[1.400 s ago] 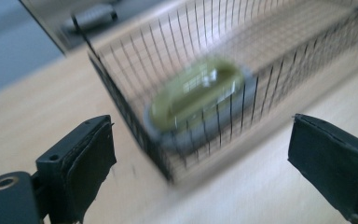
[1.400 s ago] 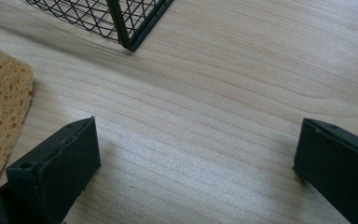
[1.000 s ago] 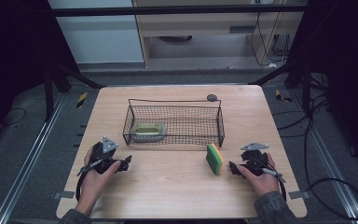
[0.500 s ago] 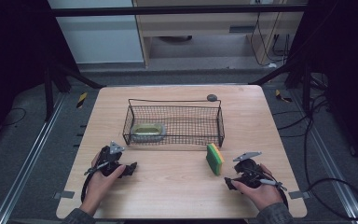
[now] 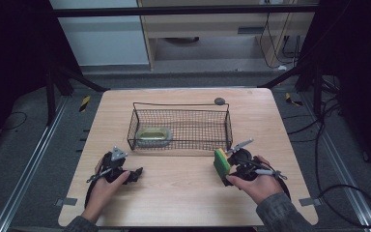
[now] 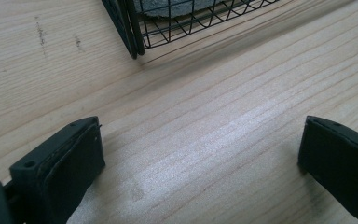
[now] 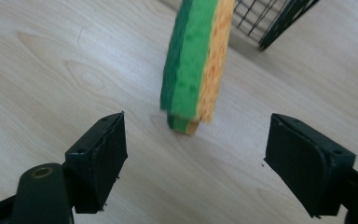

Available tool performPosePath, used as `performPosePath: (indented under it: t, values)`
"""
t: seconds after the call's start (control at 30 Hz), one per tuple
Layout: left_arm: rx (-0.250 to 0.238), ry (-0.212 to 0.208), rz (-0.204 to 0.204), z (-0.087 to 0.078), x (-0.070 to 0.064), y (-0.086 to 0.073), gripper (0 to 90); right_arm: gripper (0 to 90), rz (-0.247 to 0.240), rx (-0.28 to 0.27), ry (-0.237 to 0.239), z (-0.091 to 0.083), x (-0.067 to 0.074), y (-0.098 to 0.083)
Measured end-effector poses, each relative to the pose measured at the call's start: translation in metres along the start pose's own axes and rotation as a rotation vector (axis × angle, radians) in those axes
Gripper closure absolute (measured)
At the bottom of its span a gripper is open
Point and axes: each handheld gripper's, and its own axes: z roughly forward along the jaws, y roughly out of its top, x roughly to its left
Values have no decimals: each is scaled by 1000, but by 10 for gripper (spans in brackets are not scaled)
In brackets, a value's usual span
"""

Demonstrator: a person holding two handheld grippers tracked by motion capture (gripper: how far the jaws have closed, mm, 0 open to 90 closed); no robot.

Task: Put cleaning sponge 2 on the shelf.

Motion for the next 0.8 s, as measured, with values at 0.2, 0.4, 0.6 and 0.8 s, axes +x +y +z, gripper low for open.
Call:
performPosePath:
  t: [0.2, 0.4, 0.6, 0.8]
  values:
    - [0, -1, 0, 0, 0, 0, 0, 217, -12, 16, -3, 1, -3, 21]
    - [0, -2, 2, 0, 0, 0, 0, 292, -21, 38, 21, 16, -2, 40]
    - [0, -4, 2, 0, 0, 0, 0, 465, -19, 76, 26, 31, -4, 45]
    - [-1, -5, 2, 1, 0, 1, 0, 639, -22, 62, 35, 28, -10, 44]
